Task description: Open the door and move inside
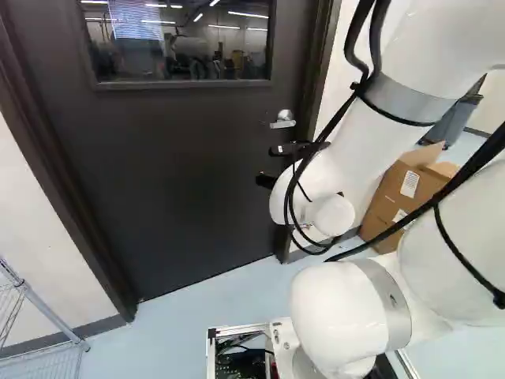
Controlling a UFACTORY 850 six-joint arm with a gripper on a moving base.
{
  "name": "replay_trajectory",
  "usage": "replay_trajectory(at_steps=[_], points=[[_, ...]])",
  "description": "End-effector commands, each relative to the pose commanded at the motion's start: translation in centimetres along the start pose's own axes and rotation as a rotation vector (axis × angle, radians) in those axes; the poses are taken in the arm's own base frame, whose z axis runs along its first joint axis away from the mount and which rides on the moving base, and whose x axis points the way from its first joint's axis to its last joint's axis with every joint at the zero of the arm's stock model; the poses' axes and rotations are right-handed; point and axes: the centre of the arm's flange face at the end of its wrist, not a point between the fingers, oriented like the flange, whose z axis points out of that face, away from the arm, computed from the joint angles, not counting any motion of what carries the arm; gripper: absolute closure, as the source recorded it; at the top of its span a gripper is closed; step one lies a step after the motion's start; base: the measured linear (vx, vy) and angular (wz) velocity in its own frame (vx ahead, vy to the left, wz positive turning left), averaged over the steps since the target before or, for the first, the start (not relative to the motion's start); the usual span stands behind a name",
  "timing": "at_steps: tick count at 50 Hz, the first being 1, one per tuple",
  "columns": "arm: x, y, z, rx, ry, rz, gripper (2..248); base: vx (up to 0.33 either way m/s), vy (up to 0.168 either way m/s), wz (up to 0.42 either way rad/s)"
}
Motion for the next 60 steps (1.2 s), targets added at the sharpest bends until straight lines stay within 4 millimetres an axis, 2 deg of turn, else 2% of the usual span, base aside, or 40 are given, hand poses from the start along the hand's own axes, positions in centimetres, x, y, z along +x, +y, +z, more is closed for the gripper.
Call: replay_trajectory(at_steps=[26,60], points=[[0.6,0.0,0.8,0.000,0.001,0.000,3,0.000,0.000,0.000],[4.4,0.0,2.2,0.000,0.086,0.000,3,0.000,0.000,0.000]])
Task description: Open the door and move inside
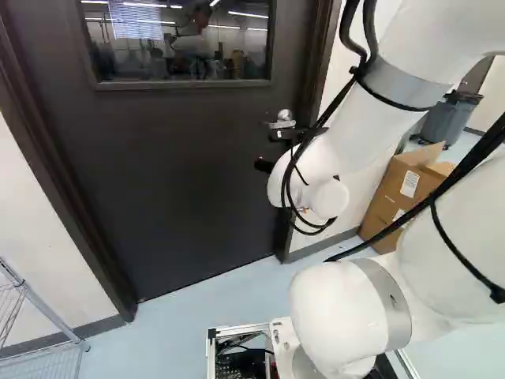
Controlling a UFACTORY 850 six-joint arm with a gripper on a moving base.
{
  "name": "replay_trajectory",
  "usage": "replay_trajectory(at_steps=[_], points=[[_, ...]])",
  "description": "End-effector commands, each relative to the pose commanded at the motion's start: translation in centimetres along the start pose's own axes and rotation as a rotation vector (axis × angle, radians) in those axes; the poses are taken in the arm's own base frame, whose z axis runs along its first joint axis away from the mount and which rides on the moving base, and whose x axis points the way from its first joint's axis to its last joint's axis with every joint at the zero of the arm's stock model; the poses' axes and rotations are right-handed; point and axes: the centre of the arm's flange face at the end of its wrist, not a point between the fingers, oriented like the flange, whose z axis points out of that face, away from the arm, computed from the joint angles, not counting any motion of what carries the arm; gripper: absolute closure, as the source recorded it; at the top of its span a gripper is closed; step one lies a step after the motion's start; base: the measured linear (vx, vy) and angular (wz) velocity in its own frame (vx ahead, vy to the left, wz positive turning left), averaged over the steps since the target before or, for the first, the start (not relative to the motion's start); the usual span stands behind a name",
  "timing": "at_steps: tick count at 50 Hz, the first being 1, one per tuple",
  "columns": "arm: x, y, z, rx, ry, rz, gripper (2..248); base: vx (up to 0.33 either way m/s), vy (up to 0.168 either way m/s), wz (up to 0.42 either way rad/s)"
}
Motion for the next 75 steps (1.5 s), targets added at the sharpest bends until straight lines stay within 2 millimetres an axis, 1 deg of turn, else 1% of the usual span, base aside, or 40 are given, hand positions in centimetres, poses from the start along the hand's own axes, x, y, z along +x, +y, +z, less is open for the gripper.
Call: replay_trajectory(at_steps=[53,75], points=[[5.8,-0.1,1.2,0.008,0.134,-0.008,3,0.000,0.000,0.000],[8.5,-0.1,2.3,0.009,0.183,-0.009,3,0.000,0.000,0.000]])
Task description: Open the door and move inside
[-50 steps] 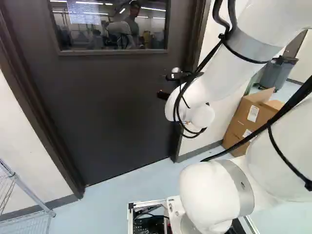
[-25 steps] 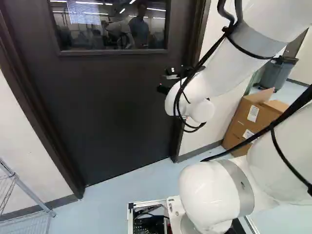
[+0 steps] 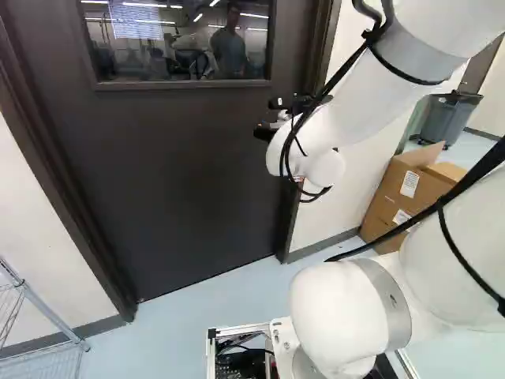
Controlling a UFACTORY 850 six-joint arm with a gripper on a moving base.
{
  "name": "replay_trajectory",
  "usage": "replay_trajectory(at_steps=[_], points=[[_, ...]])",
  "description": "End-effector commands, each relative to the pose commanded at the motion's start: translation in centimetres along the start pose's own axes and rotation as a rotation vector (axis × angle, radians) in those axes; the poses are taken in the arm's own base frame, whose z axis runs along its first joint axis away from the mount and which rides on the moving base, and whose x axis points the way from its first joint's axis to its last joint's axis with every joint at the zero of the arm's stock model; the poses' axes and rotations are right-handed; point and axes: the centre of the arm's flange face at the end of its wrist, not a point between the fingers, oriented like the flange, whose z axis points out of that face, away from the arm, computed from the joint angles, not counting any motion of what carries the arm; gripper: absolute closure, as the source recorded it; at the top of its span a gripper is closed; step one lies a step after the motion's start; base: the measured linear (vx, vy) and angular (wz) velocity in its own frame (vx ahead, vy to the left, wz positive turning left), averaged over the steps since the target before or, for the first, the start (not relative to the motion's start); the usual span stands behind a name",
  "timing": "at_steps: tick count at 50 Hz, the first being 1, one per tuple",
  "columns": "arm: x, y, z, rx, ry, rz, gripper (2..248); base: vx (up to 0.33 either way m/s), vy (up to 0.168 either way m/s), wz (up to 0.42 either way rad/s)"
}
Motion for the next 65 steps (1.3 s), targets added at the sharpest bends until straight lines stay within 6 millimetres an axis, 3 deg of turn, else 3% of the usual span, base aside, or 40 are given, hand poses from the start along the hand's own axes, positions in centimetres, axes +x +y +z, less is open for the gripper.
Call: replay_trajectory(at_steps=[39,51,65], points=[[4.4,-0.8,3.2,0.086,0.079,-0.079,3,0.000,0.000,0.000],[4.6,-0.9,3.8,0.093,0.080,-0.083,3,0.000,0.000,0.000],[3.5,-1.1,4.4,0.098,0.051,-0.081,3,0.000,0.000,0.000]])
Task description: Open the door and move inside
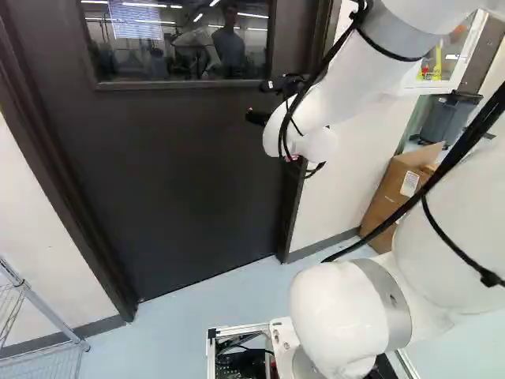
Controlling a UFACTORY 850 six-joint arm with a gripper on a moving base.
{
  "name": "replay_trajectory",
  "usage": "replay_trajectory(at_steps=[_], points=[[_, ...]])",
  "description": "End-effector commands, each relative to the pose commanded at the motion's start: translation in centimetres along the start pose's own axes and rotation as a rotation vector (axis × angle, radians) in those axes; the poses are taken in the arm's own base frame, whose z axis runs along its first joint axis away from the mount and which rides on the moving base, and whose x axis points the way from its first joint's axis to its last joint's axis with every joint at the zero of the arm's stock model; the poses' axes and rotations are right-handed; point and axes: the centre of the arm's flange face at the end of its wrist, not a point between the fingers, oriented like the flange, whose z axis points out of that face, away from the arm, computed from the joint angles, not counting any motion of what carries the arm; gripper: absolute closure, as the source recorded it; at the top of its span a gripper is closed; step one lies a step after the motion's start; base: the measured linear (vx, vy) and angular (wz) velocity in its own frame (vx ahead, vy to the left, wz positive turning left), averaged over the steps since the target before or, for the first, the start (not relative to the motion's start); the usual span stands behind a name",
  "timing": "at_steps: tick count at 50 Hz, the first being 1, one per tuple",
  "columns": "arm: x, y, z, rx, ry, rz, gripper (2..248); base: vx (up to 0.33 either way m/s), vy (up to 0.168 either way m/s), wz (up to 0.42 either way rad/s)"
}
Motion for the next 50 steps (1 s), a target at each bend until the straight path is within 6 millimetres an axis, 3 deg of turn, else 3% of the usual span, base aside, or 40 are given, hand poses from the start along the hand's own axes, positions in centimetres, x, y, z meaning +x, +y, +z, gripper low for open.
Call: replay_trajectory(at_steps=[50], points=[[-4.9,-0.5,1.9,0.017,-0.122,0.012,3,0.000,0.000,0.000]])
